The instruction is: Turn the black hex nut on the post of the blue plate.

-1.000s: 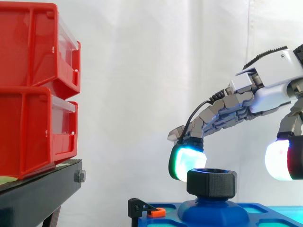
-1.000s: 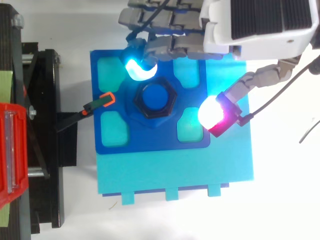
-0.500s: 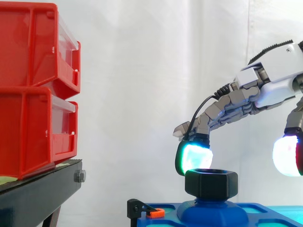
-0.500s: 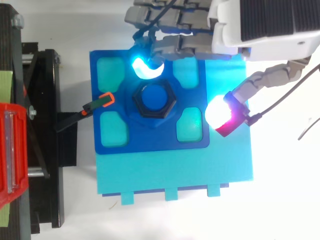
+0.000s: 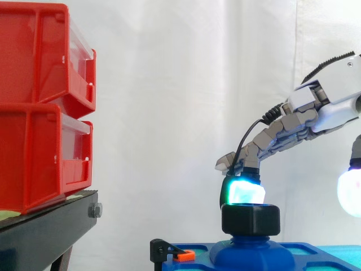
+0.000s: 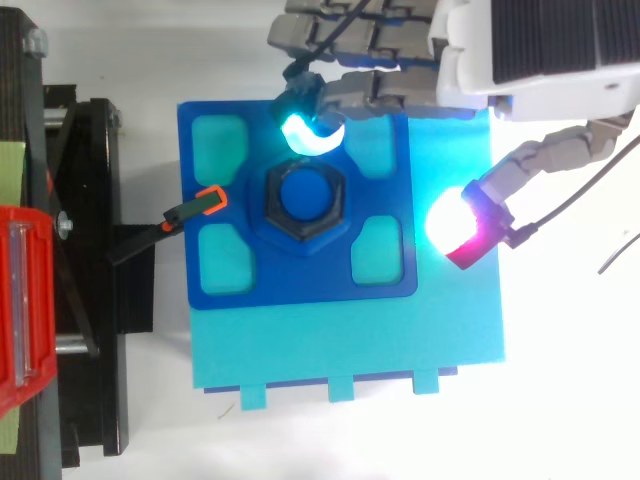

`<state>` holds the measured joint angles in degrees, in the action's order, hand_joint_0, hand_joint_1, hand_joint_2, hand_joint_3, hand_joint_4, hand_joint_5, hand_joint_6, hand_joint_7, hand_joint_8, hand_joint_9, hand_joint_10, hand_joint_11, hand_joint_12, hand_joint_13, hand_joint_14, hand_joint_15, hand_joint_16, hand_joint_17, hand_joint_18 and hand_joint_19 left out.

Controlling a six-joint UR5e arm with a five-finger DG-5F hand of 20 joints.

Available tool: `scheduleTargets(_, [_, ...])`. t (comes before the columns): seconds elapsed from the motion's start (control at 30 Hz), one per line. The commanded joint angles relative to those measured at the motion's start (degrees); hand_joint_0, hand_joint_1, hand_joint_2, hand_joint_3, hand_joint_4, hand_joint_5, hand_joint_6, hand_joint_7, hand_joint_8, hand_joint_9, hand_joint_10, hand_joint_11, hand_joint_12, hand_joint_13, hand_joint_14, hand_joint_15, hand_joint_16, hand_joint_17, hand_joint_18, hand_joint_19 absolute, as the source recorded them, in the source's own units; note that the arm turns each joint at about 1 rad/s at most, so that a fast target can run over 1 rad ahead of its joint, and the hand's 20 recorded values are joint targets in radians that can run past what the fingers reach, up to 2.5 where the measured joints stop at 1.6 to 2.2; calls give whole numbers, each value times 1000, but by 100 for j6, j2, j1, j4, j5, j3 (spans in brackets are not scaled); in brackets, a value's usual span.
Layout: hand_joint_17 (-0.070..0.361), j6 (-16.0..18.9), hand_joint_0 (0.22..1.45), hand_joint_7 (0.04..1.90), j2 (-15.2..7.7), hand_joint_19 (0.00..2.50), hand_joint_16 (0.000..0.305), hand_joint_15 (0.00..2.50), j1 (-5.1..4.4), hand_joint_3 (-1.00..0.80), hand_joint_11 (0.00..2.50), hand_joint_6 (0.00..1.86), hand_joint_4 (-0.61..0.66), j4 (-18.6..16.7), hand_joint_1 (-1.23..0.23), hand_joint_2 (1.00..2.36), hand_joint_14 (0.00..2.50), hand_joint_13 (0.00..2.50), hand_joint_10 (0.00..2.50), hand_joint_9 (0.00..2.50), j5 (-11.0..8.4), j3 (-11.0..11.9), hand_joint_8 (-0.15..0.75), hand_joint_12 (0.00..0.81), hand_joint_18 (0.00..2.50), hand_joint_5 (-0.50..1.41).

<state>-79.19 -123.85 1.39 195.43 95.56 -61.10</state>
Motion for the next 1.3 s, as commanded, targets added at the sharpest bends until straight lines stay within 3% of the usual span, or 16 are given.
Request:
scheduleTargets(0.0, [118,-70,366,734,89,0,52,0,-25,-500,0,502,163,65,-742,1000,0,0,0,0,-20,-87,173,344,0,-284])
scheduleTargets(0.17, [118,-70,365,734,388,0,52,0,-69,-500,0,502,163,56,-741,1000,0,0,0,0,-90,-465,174,344,0,-284])
scheduleTargets(0.2, [118,-53,365,735,704,0,52,0,-139,-500,0,502,163,-251,-743,1000,0,0,0,0,-442,-1001,174,344,0,-284])
scheduleTargets(0.33, [118,-9,365,730,845,0,52,0,-227,-500,0,502,163,-524,-742,1000,0,0,0,0,-644,-1264,174,345,0,-284])
scheduleTargets(0.67, [117,255,365,734,845,0,52,0,-341,-500,0,502,162,-497,-739,1000,0,0,0,0,-679,-1238,174,344,0,-284])
scheduleTargets(1.0, [115,615,373,729,836,0,51,0,-333,-500,0,502,153,-480,-788,1000,0,0,0,0,-679,-649,168,339,0,-286])
scheduleTargets(1.13, [112,633,389,721,836,0,50,0,-341,-500,0,502,138,-524,-831,1000,0,0,0,0,-679,-588,160,331,0,-289])
scheduleTargets(1.27, [107,615,414,716,775,0,47,0,-359,-500,0,502,113,-849,-830,1000,0,0,0,0,-679,-588,144,317,0,-297])
